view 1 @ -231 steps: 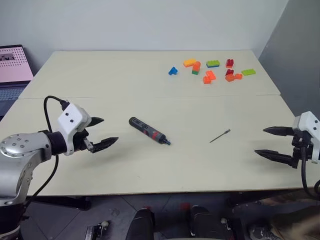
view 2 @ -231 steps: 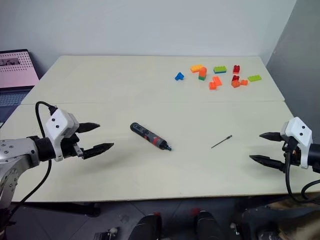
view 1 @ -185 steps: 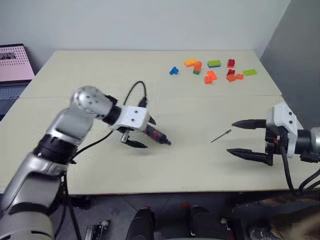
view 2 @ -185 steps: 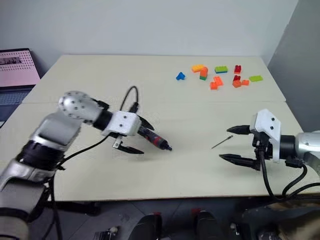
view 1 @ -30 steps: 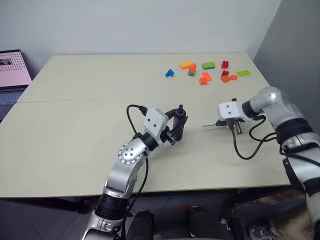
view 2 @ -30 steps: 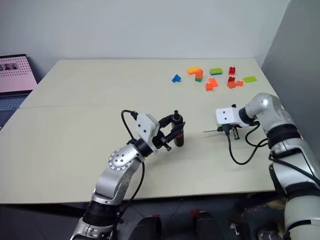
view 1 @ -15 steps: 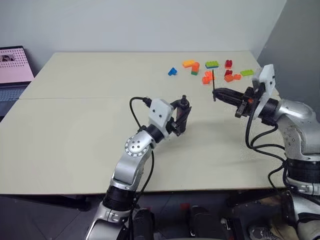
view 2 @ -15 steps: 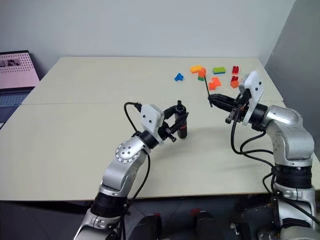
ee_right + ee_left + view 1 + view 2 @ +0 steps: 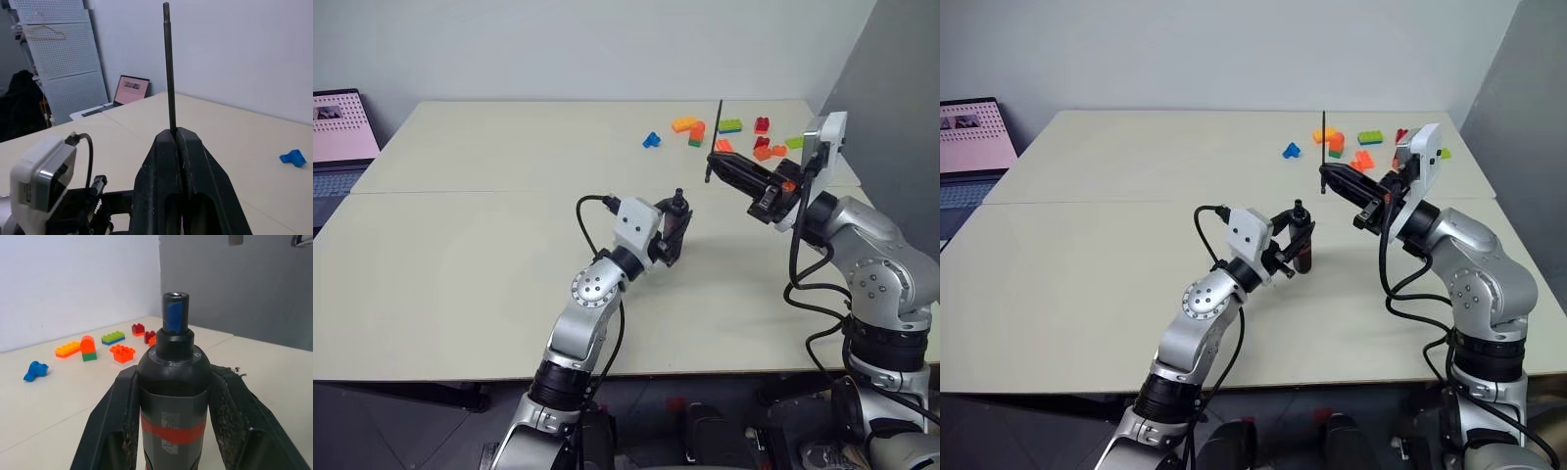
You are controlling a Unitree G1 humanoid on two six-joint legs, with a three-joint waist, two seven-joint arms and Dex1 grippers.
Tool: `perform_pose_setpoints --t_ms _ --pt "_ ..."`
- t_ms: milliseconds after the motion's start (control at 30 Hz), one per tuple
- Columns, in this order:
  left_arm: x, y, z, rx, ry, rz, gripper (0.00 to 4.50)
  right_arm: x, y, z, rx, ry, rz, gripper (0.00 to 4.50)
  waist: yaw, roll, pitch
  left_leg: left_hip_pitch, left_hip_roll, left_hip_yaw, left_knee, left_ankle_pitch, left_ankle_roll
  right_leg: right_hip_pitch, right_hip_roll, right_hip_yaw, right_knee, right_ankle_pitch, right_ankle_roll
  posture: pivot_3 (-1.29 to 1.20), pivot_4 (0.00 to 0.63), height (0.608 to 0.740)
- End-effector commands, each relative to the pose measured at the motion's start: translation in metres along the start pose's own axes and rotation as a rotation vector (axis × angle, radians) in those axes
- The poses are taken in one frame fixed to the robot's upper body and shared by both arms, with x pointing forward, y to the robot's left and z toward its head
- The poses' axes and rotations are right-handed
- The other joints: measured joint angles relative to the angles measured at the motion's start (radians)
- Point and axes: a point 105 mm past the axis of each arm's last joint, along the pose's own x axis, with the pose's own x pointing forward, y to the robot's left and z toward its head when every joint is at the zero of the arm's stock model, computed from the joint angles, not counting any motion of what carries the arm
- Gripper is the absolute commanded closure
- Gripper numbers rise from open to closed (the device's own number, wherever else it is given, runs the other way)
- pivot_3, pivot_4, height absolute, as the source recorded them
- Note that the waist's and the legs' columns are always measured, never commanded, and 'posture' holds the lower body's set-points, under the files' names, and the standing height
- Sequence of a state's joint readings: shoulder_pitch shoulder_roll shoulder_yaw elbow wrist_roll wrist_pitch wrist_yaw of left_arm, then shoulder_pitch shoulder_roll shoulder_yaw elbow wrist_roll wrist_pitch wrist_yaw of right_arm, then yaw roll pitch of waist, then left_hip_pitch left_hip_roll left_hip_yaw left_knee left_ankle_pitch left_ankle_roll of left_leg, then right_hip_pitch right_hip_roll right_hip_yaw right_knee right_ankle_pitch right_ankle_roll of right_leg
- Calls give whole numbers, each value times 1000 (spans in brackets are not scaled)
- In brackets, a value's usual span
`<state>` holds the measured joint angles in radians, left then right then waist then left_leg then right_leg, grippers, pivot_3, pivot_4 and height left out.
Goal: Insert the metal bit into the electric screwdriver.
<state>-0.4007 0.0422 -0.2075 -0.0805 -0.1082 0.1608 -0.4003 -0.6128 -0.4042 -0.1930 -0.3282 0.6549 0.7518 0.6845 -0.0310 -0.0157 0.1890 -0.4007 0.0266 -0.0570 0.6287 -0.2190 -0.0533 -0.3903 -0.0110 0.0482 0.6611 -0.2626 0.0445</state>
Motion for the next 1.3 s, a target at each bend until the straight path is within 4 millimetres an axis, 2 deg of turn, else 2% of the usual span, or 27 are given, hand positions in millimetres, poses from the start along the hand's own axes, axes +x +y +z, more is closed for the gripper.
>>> perform_pose_setpoints --t_ms 33,233,467,667,1300 --pt "-1 -13 27 -31 -102 -102 2883 4 15 23 -29 -74 95 4500 0 0 0 0 0 0 0 0 0 0 0 0 0 0 0 0 150 740" --pt "-12 -15 34 -44 -105 -208 2883 5 18 25 -24 -78 132 4500 -1 0 0 0 0 0 0 0 0 0 0 0 0 0 0 0 150 740" --pt "-18 -12 25 -39 -44 -276 2883 1 23 16 -7 -66 173 4500 -1 0 0 0 1 0 -1 0 0 0 1 0 -1 0 0 0 150 740" --pt "-20 -13 17 -32 -14 -285 2883 -1 26 8 15 -41 206 4500 -1 0 0 -1 1 0 -1 0 0 0 1 0 -2 0 0 0 150 740" --pt "-22 -14 13 -21 5 -300 2883 4 25 -2 -2 8 260 4500 -1 0 0 -1 1 0 -1 0 0 0 1 0 -2 0 0 0 150 740"
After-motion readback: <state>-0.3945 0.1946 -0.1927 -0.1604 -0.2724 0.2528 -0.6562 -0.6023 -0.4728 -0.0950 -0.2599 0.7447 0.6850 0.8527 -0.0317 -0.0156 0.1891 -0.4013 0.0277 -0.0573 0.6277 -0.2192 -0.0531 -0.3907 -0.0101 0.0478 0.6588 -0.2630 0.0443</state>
